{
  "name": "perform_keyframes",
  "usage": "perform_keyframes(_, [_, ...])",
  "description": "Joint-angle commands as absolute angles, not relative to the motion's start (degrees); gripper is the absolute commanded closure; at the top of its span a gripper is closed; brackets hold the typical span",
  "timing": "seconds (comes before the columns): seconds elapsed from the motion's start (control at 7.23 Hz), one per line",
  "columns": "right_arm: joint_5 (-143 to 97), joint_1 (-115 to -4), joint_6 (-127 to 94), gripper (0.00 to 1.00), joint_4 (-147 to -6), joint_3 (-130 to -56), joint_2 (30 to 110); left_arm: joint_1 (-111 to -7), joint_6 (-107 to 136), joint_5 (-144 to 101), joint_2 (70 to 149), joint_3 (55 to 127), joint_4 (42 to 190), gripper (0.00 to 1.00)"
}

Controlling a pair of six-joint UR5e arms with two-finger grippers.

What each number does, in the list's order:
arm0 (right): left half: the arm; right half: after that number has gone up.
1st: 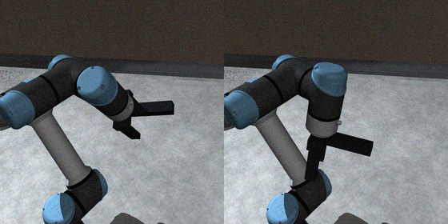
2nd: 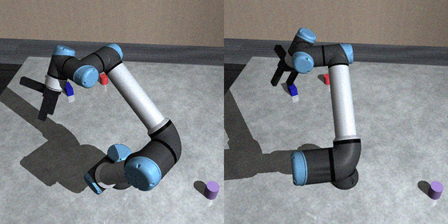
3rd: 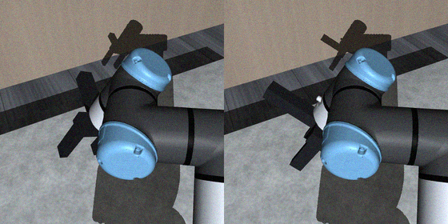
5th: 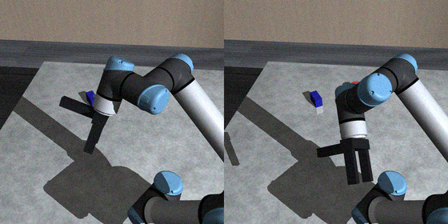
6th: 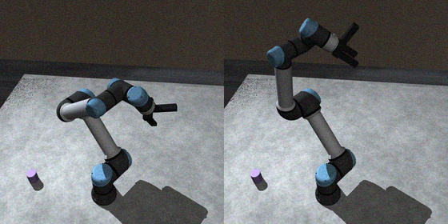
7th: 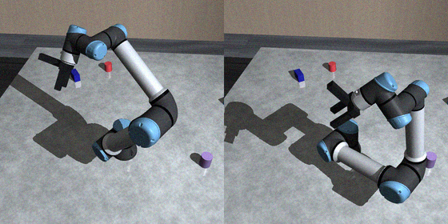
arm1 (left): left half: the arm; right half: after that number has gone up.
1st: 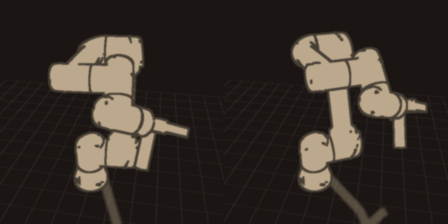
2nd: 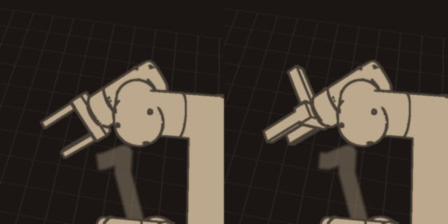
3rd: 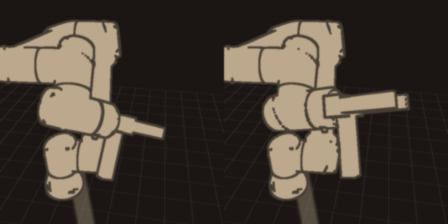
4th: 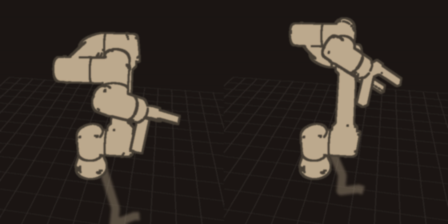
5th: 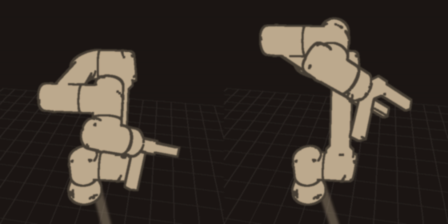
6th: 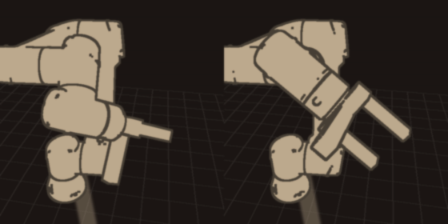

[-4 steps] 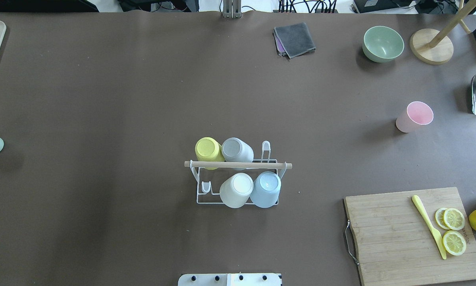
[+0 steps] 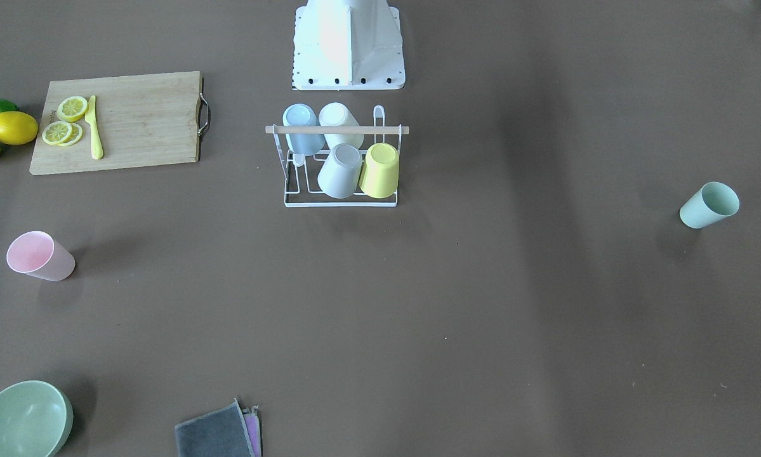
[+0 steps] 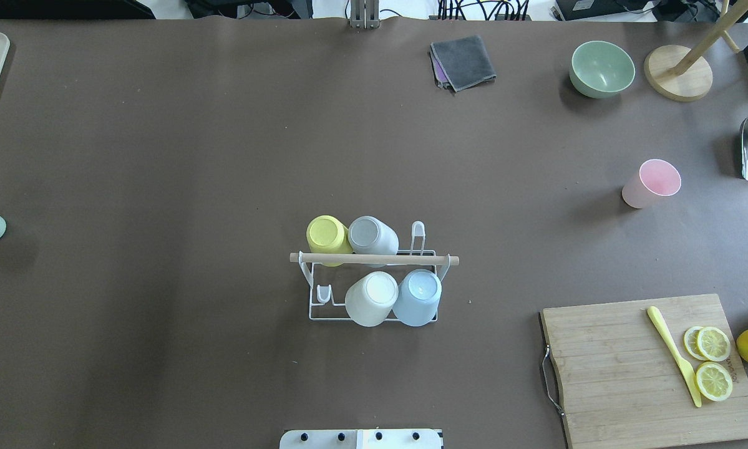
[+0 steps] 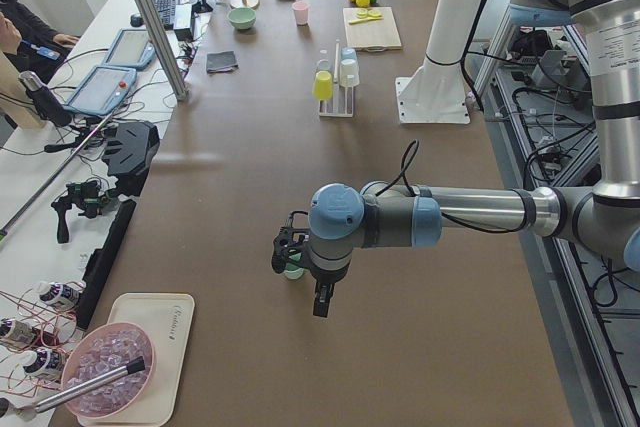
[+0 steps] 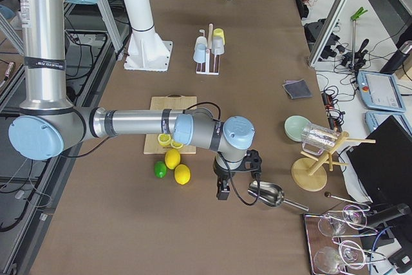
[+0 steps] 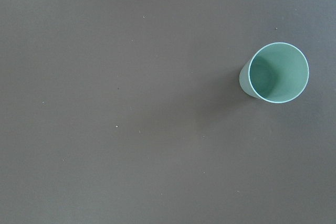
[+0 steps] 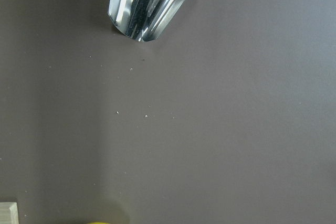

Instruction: Place cup on cup holder

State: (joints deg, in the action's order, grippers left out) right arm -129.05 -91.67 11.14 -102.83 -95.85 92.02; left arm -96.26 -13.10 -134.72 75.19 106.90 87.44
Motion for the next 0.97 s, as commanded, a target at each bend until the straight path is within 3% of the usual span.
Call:
perform_keyframes(0.0, [-129.0, -91.7, 11.2, 0.00, -102.8, -95.8, 92.1, -97.1, -13.6, -134.8, 75.4, 107.6, 88.3, 0.01])
perform_keyframes(0.83, [-129.0, -91.7, 11.2, 0.00, -102.7, -95.5, 92.1, -96.8, -16.6, -134.6, 78.6, 105.8, 95.9, 0.01])
